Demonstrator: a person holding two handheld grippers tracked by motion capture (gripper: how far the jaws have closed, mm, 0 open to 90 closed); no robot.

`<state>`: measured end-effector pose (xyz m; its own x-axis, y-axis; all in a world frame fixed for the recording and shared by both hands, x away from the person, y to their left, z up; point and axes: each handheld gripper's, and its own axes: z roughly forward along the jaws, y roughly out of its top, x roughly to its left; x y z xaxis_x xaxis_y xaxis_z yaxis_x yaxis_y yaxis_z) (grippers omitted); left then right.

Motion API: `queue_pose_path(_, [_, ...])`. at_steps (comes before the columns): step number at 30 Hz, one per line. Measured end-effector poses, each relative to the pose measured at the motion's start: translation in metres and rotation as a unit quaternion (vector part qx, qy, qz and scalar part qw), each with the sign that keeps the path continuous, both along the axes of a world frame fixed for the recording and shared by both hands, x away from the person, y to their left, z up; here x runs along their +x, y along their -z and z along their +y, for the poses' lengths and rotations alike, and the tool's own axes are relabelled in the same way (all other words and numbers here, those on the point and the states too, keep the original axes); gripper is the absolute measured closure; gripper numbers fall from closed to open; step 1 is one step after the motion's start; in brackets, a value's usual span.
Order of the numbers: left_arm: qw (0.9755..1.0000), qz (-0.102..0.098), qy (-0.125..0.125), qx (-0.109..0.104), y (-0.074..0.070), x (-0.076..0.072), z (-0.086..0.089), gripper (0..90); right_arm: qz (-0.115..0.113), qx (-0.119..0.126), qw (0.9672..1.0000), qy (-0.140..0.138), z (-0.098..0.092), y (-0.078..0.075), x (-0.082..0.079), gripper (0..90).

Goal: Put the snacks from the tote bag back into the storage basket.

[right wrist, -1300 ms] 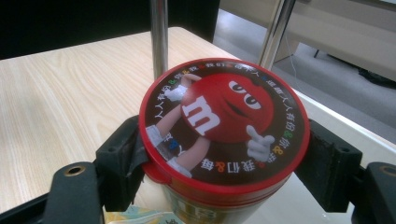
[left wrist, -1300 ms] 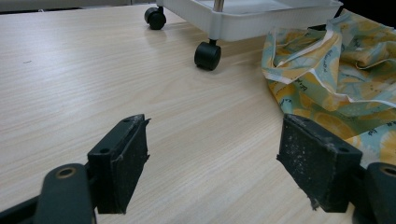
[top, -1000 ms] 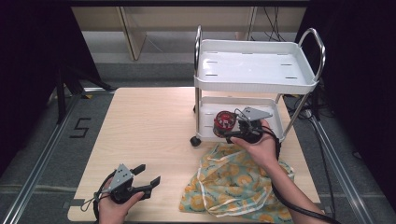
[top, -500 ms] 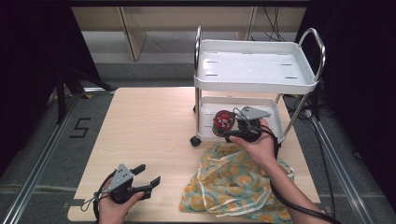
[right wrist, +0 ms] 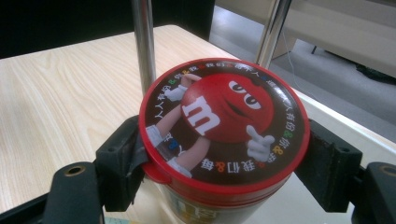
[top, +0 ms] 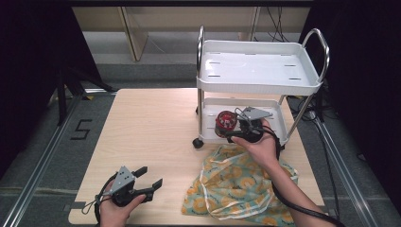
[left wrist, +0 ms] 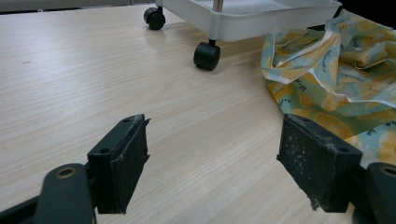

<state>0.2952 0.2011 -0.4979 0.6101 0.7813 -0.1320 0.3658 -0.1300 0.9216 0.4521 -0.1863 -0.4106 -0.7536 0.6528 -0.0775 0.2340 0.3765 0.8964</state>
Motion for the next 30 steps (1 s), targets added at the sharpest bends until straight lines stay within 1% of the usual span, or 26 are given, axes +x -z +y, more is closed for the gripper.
queue_pose_path(1, [1.0000, 0.000, 0.000, 0.000, 0.000, 0.000, 0.000, 23.4, -0.003, -0.001, 1.0000, 0.007, 0.000, 0.000, 0.000, 26.3])
queue_pose_path(2, [1.0000, 0.000, -0.001, -0.001, 0.000, 0.000, 0.000, 23.4, 0.007, 0.003, 0.9999, 0.008, 0.001, 0.000, -0.001, 26.3])
queue_pose_path(3, [1.0000, 0.001, -0.001, -0.001, 0.000, 0.000, 0.000, 23.4, 0.002, 0.001, 1.0000, 0.001, 0.001, 0.000, 0.000, 26.3])
queue_pose_path(7, [1.0000, 0.000, 0.000, 0.000, 0.000, 0.000, 0.000, 23.4, 0.003, 0.004, 1.0000, 0.007, 0.003, 0.000, 0.001, 26.3])
queue_pose_path(8, [1.0000, 0.000, 0.000, 0.000, 0.000, 0.000, 0.000, 23.4, 0.011, 0.006, 0.9999, 0.005, 0.004, 0.000, 0.001, 26.3])
queue_pose_path(9, [1.0000, 0.000, 0.000, 0.000, 0.000, 0.000, 0.000, 23.4, 0.009, 0.002, 0.9999, 0.007, 0.004, 0.000, 0.001, 26.3])
queue_pose_path(11, [1.0000, 0.001, -0.002, -0.001, 0.000, 0.000, 0.000, 23.4, 0.010, 0.004, 0.9999, 0.008, 0.005, 0.000, 0.001, 26.3])
queue_pose_path(12, [1.0000, 0.001, -0.002, -0.002, 0.000, 0.000, 0.000, 23.4, 0.009, 0.003, 1.0000, 0.003, 0.005, 0.000, 0.002, 26.3])
queue_pose_path(13, [1.0000, 0.001, -0.002, -0.002, 0.000, 0.000, 0.000, 23.4, 0.002, 0.002, 1.0000, 0.004, 0.005, 0.000, 0.003, 26.3])
queue_pose_path(15, [1.0000, 0.000, -0.001, -0.001, 0.000, 0.000, 0.000, 23.4, 0.006, 0.001, 1.0000, 0.000, 0.006, 0.000, 0.004, 26.3])
queue_pose_path(16, [1.0000, 0.000, -0.001, 0.000, 0.000, 0.000, 0.000, 23.4, 0.009, 0.003, 0.9999, 0.008, 0.006, 0.000, 0.004, 26.3])
queue_pose_path(18, [1.0000, 0.001, -0.002, -0.002, 0.000, 0.000, 0.000, 23.4, 0.007, 0.001, 0.9999, 0.009, 0.006, 0.000, 0.004, 26.3])
queue_pose_path(19, [1.0000, 0.000, -0.002, -0.002, 0.000, 0.000, 0.000, 23.4, 0.003, 0.003, 1.0000, 0.008, 0.006, 0.000, 0.005, 26.3])
queue_pose_path(20, [1.0000, 0.000, -0.002, -0.002, 0.000, 0.000, 0.000, 23.4, 0.008, 0.003, 1.0000, 0.004, 0.007, 0.000, 0.006, 26.3])
queue_pose_path(22, [1.0000, 0.000, -0.002, -0.001, 0.000, 0.000, 0.000, 23.4, 0.010, 0.003, 0.9999, 0.010, 0.007, -0.001, 0.005, 26.3])
queue_pose_path(23, [1.0000, 0.000, -0.001, -0.001, 0.000, 0.000, 0.000, 23.4, 0.005, 0.000, 1.0000, 0.003, 0.007, -0.001, 0.007, 26.3])
queue_pose_path(24, [1.0000, 0.000, -0.001, -0.002, 0.000, 0.000, 0.000, 23.4, 0.007, 0.002, 1.0000, 0.003, 0.008, -0.001, 0.007, 26.3])
queue_pose_path(25, [1.0000, 0.000, -0.002, -0.002, 0.000, 0.000, 0.000, 23.4, -0.007, -0.002, 1.0000, 0.005, 0.008, -0.001, 0.008, 26.3])
queue_pose_path(26, [1.0000, 0.001, -0.002, -0.002, 0.000, 0.000, 0.000, 23.4, 0.006, 0.003, 1.0000, 0.007, 0.009, 0.000, 0.007, 26.3])
queue_pose_path(28, [1.0000, -0.001, -0.001, -0.005, 0.000, 0.000, 0.000, 23.4, 0.005, -0.001, 1.0000, 0.006, 0.011, 0.000, 0.009, 26.3])
queue_pose_path(30, [1.0000, 0.001, -0.002, -0.002, 0.000, 0.000, 0.000, 23.4, 0.004, 0.001, 1.0000, 0.001, 0.011, 0.000, 0.010, 26.3])
